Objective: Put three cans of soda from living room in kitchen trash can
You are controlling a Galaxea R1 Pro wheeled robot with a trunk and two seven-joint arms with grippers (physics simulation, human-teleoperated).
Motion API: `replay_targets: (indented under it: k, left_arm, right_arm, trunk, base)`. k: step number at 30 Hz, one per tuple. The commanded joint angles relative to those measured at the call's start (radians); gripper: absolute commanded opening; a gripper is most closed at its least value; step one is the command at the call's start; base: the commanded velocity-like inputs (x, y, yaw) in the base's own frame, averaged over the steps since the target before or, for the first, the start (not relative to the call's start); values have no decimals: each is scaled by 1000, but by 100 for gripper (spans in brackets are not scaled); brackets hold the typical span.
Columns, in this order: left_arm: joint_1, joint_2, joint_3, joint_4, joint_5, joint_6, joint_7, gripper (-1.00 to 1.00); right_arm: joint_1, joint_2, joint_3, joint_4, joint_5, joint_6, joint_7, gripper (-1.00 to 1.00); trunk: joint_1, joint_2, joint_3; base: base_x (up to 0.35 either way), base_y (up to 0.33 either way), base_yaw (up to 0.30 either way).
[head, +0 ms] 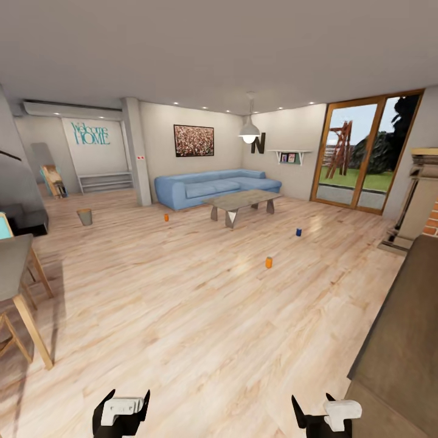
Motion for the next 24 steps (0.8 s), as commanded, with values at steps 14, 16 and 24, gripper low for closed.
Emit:
replay_targets:
  k: [14, 16, 24]
  left_arm:
    - [0, 0, 0, 1, 0, -1, 0, 100]
    - [0, 0, 0, 1, -1, -1, 0, 100]
    - [0, 0, 0, 1, -2, -1, 0, 100]
  right_arm:
    - [0, 1, 1, 0, -1, 0, -2, 100]
    - [0, 1, 1, 0, -1, 0, -2, 100]
    - [0, 2, 2, 0, 0, 0, -3, 100]
  trunk:
    - [0, 0, 0]
    - [0, 0, 0]
    - [0, 0, 0]
  base:
    - [319, 0, 73]
    - [295, 0, 211]
    - [277, 0, 241]
